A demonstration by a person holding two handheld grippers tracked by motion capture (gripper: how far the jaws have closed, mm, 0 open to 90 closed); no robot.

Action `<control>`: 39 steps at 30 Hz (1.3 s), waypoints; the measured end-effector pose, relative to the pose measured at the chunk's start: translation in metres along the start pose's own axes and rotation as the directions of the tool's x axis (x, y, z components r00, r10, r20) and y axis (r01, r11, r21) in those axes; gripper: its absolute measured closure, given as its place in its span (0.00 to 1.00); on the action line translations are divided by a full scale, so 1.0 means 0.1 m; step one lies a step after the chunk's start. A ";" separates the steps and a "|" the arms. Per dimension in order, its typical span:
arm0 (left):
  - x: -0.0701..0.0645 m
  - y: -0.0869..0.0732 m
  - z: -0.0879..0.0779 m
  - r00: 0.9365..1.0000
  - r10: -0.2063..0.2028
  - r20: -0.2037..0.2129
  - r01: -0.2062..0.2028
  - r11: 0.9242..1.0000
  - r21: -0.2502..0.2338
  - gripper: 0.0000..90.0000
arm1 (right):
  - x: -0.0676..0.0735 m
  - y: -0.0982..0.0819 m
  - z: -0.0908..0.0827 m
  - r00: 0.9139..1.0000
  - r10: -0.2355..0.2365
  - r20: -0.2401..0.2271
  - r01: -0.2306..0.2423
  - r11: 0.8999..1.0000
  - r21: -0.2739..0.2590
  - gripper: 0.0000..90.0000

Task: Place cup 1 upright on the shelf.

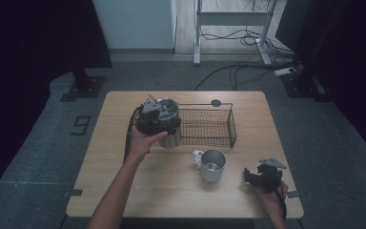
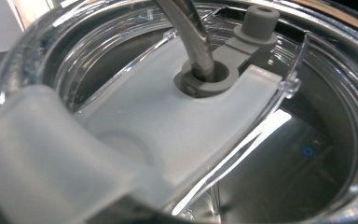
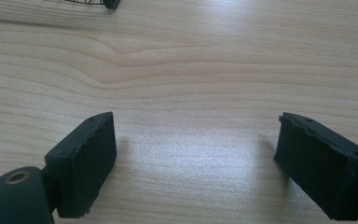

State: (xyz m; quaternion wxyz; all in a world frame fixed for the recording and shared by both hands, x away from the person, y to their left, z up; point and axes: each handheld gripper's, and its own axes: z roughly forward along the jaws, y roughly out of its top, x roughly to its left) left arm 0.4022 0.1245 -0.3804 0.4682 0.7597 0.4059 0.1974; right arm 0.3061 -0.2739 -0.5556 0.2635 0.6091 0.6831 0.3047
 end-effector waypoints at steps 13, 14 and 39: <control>0.03 0.06 0.04 1.000 0.001 -0.011 -0.001 1.000 0.002 0.05 | 0.00 0.00 0.00 1.000 -0.001 0.000 0.001 1.000 0.000 0.13; 0.03 0.07 0.04 1.000 0.003 -0.011 -0.003 1.000 0.002 0.05 | 0.00 0.00 0.00 1.000 -0.001 0.000 0.001 1.000 0.000 0.13; 0.08 0.24 0.17 0.999 0.015 -0.031 -0.014 1.000 0.010 0.05 | 0.00 0.00 0.00 1.000 -0.001 0.000 0.001 1.000 0.000 0.13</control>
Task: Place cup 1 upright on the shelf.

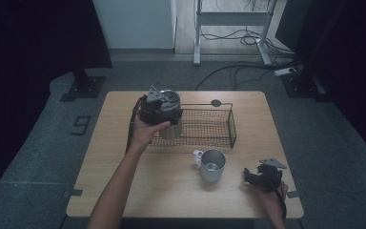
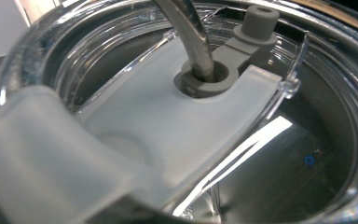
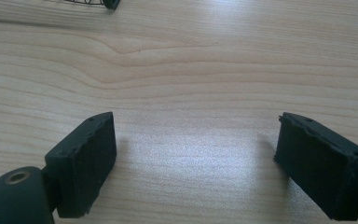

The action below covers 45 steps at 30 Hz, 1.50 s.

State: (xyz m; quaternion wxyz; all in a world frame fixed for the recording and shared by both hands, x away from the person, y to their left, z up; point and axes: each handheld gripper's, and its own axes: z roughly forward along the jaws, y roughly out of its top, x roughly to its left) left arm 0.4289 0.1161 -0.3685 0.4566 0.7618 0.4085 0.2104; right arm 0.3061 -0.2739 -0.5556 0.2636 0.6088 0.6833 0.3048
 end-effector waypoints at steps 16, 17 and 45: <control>0.09 0.05 0.16 1.000 -0.002 -0.023 0.003 1.000 0.016 0.05 | 0.00 0.00 0.00 1.000 0.000 -0.001 0.000 1.000 0.000 0.13; 0.10 0.05 0.17 1.000 -0.002 -0.024 0.002 1.000 0.019 0.05 | 0.00 0.00 0.00 1.000 -0.001 -0.001 0.001 1.000 0.000 0.14; 0.26 0.00 0.47 0.998 -0.020 -0.063 0.023 0.998 0.051 0.05 | 0.00 0.00 0.00 1.000 -0.001 -0.002 0.001 1.000 0.000 0.14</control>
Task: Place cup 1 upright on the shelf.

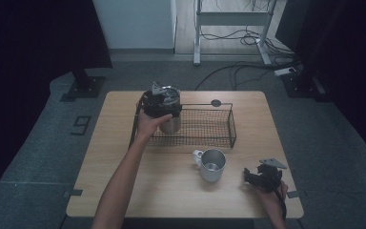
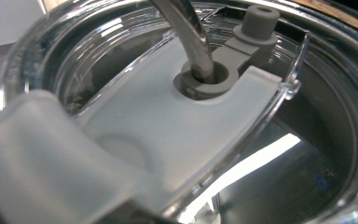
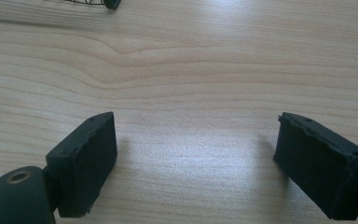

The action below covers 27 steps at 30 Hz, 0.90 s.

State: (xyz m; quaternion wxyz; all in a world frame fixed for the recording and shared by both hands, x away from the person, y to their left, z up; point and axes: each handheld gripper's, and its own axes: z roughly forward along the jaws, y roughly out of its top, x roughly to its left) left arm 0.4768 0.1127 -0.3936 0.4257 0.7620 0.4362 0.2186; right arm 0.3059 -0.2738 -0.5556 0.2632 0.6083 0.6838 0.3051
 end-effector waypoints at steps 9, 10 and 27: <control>0.03 -0.07 0.10 1.000 -0.008 -0.003 0.008 1.000 0.015 0.05 | 0.00 0.00 0.00 1.000 0.000 0.000 0.000 1.000 0.000 0.14; 0.03 -0.07 0.11 1.000 -0.009 -0.005 0.009 1.000 0.017 0.05 | 0.00 0.00 0.00 1.000 0.000 0.000 0.000 1.000 0.000 0.14; 0.08 -0.14 0.30 0.999 -0.007 -0.033 0.009 0.999 0.043 0.05 | 0.00 0.00 0.00 1.000 0.000 0.000 0.000 1.000 0.000 0.14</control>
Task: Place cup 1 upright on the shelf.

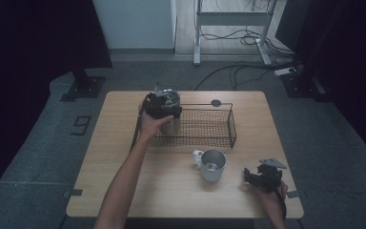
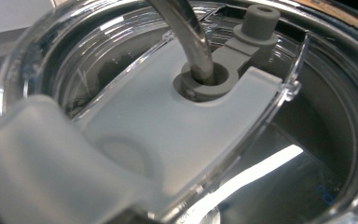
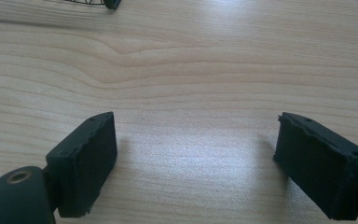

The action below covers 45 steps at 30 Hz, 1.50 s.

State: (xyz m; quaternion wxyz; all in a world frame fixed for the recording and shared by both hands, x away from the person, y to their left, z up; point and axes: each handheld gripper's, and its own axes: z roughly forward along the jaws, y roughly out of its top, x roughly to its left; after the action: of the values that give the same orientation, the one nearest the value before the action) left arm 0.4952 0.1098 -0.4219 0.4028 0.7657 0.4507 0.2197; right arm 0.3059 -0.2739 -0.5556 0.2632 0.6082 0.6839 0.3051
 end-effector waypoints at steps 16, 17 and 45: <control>0.02 -0.13 0.14 1.000 -0.009 -0.005 0.009 0.999 0.038 0.05 | 0.00 0.00 0.00 1.000 0.000 -0.001 0.000 1.000 0.000 0.14; 0.02 -0.14 0.15 1.000 -0.013 -0.007 0.013 0.999 0.039 0.05 | 0.00 0.00 0.00 1.000 0.000 -0.001 0.000 1.000 0.000 0.14; 0.04 -0.31 0.18 1.000 -0.013 -0.002 0.013 0.999 0.049 0.04 | 0.00 0.00 0.00 1.000 -0.001 -0.001 0.001 1.000 -0.001 0.14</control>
State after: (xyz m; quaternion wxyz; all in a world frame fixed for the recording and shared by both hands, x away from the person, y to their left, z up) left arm 0.4939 0.1140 -0.4579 0.3849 0.7721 0.4614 0.2067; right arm 0.3058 -0.2737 -0.5555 0.2633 0.6074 0.6843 0.3058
